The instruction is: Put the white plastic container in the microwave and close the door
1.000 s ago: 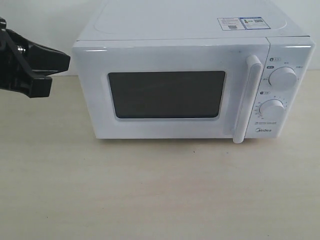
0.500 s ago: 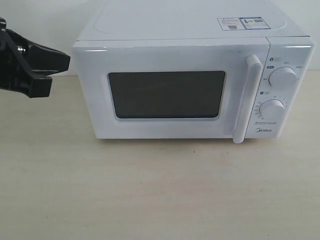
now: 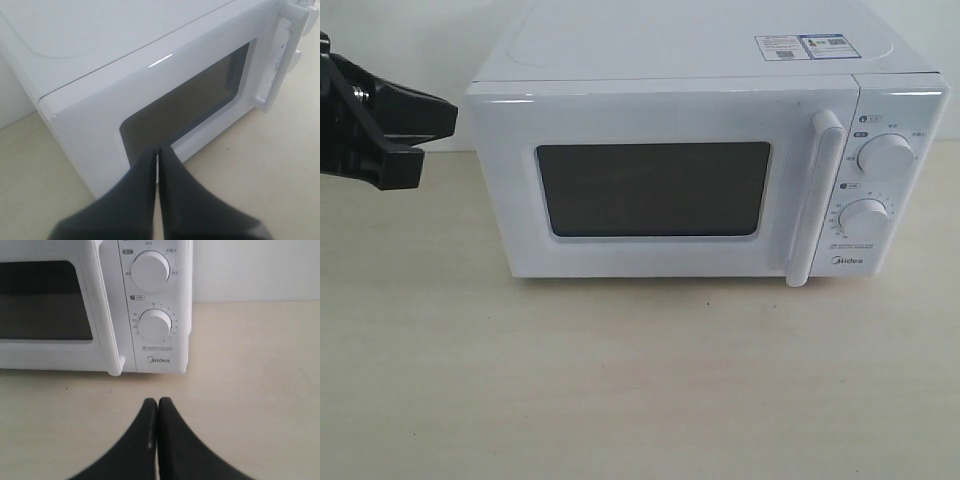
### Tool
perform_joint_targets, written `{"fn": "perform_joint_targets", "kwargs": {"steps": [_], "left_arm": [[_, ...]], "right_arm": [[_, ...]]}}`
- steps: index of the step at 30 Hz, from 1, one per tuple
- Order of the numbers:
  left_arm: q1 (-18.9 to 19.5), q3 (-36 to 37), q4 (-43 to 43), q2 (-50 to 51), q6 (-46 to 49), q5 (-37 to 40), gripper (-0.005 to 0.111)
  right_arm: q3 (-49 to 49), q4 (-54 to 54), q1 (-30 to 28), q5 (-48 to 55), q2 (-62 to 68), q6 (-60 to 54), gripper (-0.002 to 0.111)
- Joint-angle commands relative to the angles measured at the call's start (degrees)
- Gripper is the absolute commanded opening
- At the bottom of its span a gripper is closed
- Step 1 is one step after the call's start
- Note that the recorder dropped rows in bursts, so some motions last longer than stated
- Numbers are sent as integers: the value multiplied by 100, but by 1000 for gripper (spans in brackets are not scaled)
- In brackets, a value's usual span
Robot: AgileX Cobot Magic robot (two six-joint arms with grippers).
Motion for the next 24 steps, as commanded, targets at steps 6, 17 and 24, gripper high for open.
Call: {"fn": "perform_joint_targets", "kwargs": {"steps": [6, 17, 24], "left_arm": [[20, 28, -30, 2, -38, -33, 4], [20, 28, -30, 2, -38, -33, 4], [20, 28, -30, 2, -38, -13, 4]], "right_arm": [[23, 31, -11, 137, -33, -28, 0], [23, 89, -11, 137, -33, -28, 0], [23, 88, -1, 149, -33, -67, 0]]}}
